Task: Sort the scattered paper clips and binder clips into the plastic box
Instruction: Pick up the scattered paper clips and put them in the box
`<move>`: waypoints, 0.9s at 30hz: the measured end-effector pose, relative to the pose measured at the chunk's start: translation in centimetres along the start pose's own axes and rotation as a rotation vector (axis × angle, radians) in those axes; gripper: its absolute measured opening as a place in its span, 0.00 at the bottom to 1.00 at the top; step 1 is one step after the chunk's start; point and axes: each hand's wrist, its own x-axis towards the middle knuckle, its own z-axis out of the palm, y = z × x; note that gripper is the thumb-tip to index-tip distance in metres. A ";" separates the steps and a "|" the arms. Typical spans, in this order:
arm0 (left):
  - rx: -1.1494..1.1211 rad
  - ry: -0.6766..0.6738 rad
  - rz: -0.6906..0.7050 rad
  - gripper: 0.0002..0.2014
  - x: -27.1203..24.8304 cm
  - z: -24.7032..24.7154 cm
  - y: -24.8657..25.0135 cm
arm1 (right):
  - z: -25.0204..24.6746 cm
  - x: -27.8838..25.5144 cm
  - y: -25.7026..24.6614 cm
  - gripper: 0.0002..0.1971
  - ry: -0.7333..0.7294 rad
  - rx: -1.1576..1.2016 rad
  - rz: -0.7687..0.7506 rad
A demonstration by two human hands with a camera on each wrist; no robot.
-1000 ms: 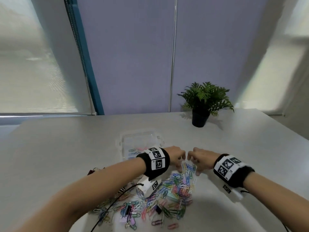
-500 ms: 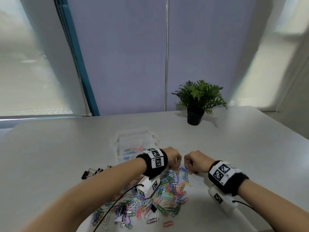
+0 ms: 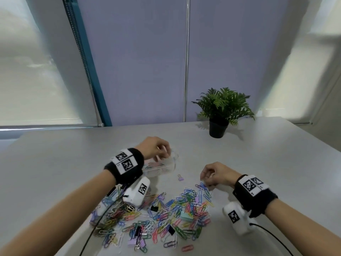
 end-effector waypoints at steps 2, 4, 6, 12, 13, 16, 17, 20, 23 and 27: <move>0.068 0.081 -0.071 0.07 -0.6 -1.4 -1.9 | -0.1 0.6 -1.2 0.08 -0.025 0.100 -0.030; 0.181 0.075 -0.139 0.10 -0.9 -1.7 -3.5 | 0.1 1.6 -2.9 0.08 -0.025 0.190 -0.069; 0.324 0.027 -0.186 0.11 -1.0 -1.5 -4.7 | 0.3 2.8 -4.9 0.09 -0.022 0.233 -0.109; 0.554 0.137 -0.016 0.08 -2.8 1.1 -2.0 | 0.9 7.0 -9.4 0.09 -0.032 0.116 -0.188; 0.537 0.067 0.043 0.08 -3.4 2.0 -1.0 | 1.1 7.5 -9.8 0.10 -0.052 0.072 -0.201; 0.461 -0.220 0.116 0.10 -5.2 4.5 1.4 | 1.4 8.0 -10.8 0.14 -0.134 -0.012 -0.232; 0.461 -0.290 0.118 0.14 -5.5 5.3 1.6 | 1.4 7.9 -11.0 0.14 -0.149 -0.042 -0.239; 0.505 -0.379 0.096 0.26 -5.6 7.2 1.6 | 1.0 6.7 -10.7 0.15 -0.136 -0.187 -0.252; 0.502 -0.362 0.102 0.31 -4.6 8.2 1.3 | 0.3 4.9 -9.2 0.16 -0.138 -0.457 -0.268; 0.496 -0.396 0.088 0.31 -3.1 9.3 1.9 | -0.7 2.6 -5.5 0.23 -0.206 -0.730 -0.174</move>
